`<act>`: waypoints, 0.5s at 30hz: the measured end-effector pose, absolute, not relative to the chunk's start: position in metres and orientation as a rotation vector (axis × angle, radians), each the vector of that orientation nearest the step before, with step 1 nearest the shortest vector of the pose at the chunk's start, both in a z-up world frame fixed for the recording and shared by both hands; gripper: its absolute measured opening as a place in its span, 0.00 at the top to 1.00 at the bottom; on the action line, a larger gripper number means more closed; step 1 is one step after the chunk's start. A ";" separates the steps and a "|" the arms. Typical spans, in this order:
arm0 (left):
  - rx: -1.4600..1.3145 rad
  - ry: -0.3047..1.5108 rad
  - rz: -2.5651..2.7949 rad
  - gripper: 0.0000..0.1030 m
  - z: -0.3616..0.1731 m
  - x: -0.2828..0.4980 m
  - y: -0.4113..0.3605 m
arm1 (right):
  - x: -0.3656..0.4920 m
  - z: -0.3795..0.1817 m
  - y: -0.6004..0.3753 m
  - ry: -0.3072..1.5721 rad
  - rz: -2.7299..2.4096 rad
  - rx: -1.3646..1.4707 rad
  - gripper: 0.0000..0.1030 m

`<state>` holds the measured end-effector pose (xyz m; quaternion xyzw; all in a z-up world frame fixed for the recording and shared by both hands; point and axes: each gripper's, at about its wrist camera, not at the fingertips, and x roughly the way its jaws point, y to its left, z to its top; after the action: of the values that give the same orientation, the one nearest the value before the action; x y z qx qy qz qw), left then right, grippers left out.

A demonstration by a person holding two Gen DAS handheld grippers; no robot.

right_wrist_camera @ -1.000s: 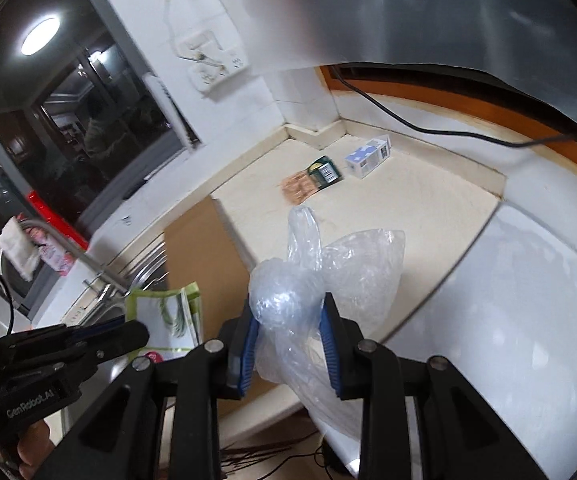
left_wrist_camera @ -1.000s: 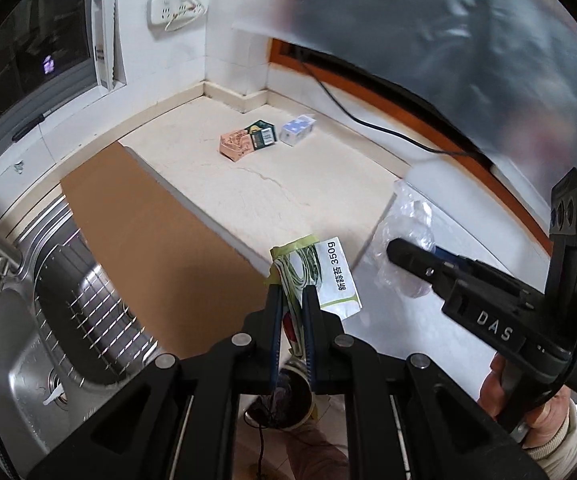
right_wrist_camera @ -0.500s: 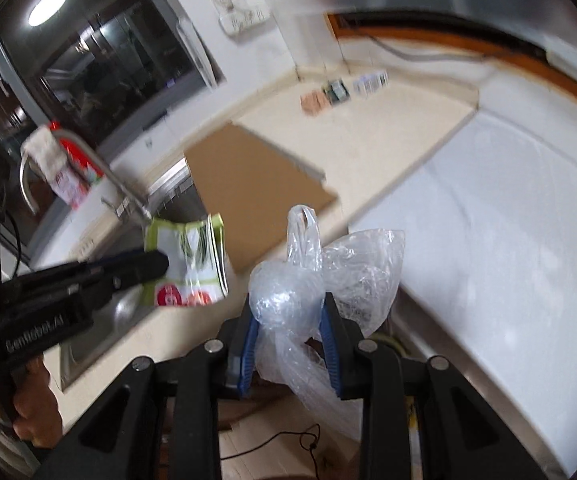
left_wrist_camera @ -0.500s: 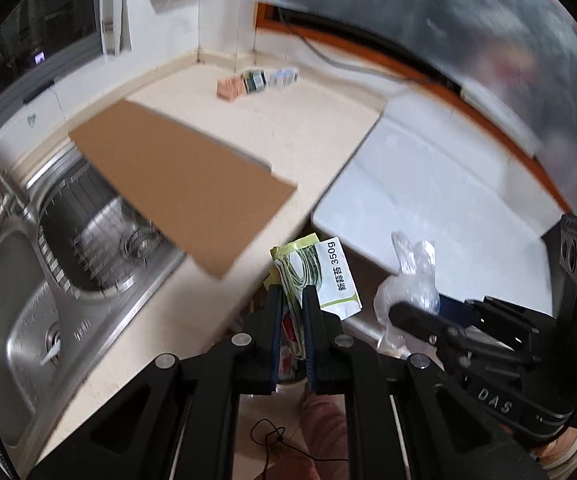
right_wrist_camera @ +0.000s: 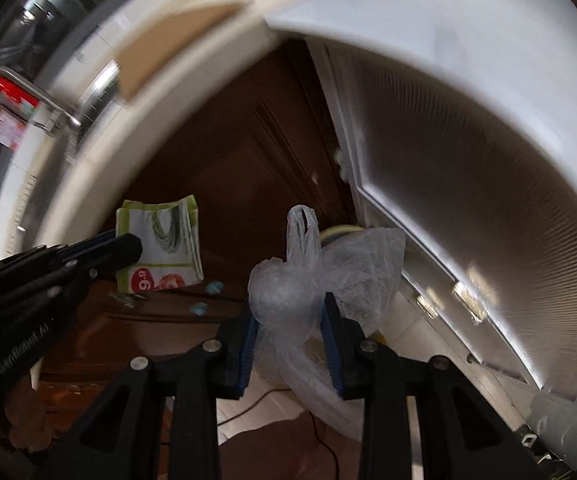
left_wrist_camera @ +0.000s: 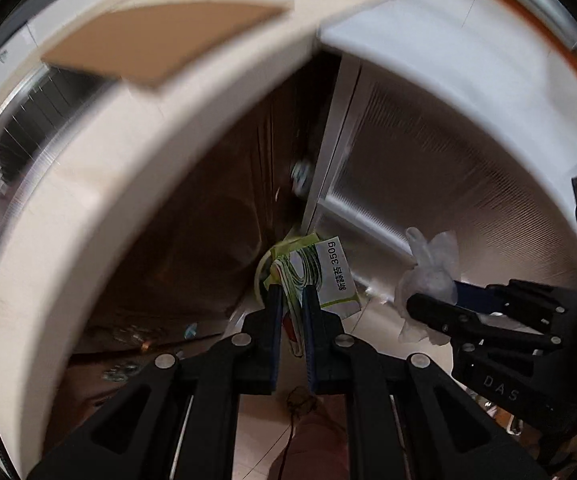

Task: Collect trash
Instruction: 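Carry the green packet and plastic bag down over the floor bin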

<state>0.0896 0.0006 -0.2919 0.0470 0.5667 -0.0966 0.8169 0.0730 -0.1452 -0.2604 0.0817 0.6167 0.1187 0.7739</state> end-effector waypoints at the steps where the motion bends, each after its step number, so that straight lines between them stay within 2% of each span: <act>1: 0.096 1.217 -0.205 0.92 -0.304 0.091 0.001 | 0.074 -0.275 -0.145 1.355 0.257 0.174 0.70; 7: 0.052 1.303 -0.177 0.92 -0.414 0.112 0.000 | 0.082 -0.371 -0.147 1.420 0.286 0.145 0.69; 15: 0.053 1.317 -0.164 0.92 -0.543 0.147 -0.007 | 0.119 -0.508 -0.148 1.466 0.280 0.125 0.67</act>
<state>0.1468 -0.0071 -0.5431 0.0248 0.6112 -0.0760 0.7874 0.1190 -0.1483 -0.5078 0.0566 0.6663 0.1273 0.7326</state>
